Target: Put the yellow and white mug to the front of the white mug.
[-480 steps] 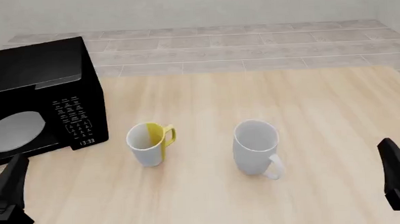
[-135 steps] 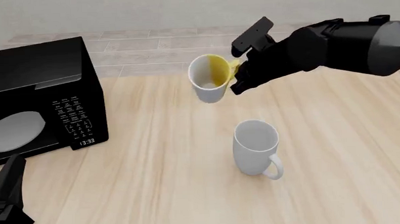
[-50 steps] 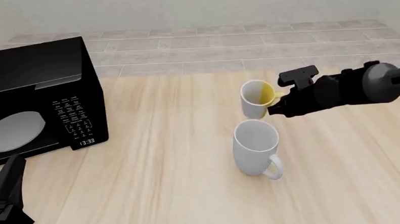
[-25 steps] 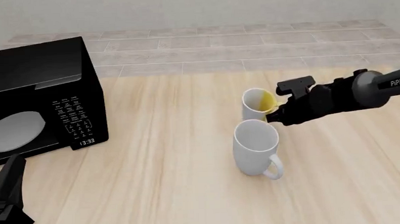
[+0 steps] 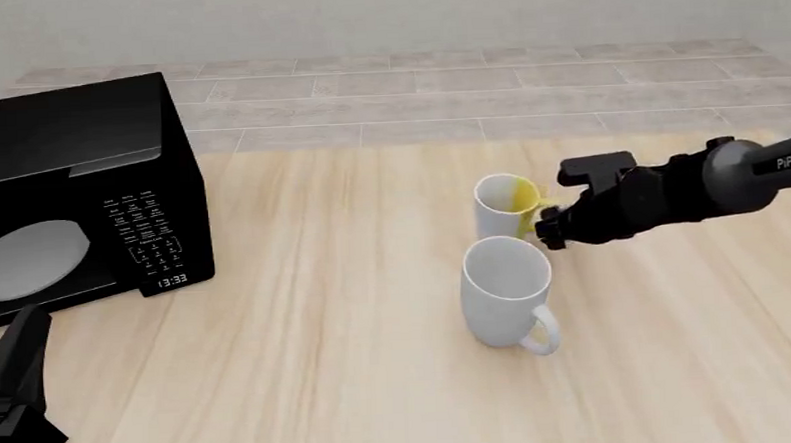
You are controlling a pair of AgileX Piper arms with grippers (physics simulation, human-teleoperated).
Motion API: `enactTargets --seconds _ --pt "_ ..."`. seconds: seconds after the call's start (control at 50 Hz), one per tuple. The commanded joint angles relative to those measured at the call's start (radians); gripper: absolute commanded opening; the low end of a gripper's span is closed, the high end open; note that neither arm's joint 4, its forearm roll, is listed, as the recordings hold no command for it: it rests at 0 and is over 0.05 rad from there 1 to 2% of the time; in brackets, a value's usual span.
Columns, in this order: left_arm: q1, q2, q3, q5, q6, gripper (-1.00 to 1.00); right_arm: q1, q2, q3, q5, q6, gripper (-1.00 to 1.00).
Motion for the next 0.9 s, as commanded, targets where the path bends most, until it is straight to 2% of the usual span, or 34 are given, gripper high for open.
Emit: enactTargets --seconds 0.02,0.54,0.9 --pt "0.000 0.000 0.000 0.000 0.000 1.00 0.013 -0.026 0.043 -0.005 -0.016 1.00" --pt "0.000 0.000 0.000 0.000 0.000 1.00 0.011 -0.158 0.224 -0.080 0.003 1.00" --pt "0.000 0.000 0.000 0.000 0.000 1.00 0.007 -0.404 0.379 -0.052 0.010 1.00"
